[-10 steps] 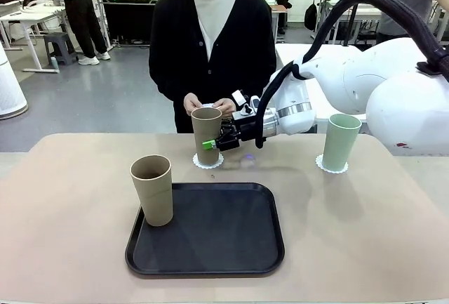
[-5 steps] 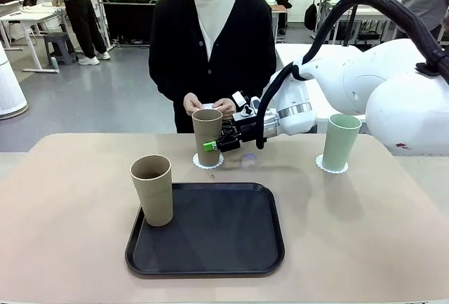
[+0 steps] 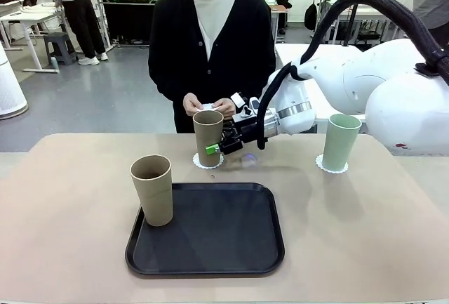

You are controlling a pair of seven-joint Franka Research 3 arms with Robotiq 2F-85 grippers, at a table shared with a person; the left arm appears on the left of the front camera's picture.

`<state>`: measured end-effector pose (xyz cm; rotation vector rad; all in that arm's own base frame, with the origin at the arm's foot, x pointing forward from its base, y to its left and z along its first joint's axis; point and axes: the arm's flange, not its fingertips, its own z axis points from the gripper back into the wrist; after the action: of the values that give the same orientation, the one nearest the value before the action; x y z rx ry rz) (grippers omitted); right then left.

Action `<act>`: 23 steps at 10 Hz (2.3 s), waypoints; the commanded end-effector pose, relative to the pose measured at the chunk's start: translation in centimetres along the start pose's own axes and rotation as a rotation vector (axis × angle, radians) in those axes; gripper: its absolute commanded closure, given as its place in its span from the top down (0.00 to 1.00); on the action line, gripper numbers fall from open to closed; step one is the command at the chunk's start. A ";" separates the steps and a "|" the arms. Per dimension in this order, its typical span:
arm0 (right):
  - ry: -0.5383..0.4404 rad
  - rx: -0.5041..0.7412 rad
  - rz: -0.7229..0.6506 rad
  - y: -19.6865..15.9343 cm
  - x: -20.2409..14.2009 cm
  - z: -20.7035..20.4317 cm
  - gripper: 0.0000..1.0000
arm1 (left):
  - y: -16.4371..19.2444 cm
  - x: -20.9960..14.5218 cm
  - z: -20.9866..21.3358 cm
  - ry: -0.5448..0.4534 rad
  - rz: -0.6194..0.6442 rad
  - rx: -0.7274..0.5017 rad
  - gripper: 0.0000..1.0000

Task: Place coasters on the table and set cups on them.
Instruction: Take one Reusable plastic cup from the Flat Tray and place it on a coaster set by the human.

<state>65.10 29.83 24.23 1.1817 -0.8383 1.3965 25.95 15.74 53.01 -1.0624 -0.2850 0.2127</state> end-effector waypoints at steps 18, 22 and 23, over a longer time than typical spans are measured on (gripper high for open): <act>0.542 -0.211 -0.264 5.9 4.0 7.6 1.00 | -0.1 0.0 0.2 -0.002 -0.011 -0.014 1.00; 1.036 -0.303 -0.441 17.7 12.5 10.7 1.00 | -0.1 0.0 0.2 -0.002 -0.011 -0.014 1.00; 1.029 -0.344 -0.459 20.3 14.8 10.8 1.00 | -0.1 0.0 0.2 -0.002 -0.011 -0.014 1.00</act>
<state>49.88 18.93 41.52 0.2364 -0.0937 1.1857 25.98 15.75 52.98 -1.0626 -0.2835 0.2135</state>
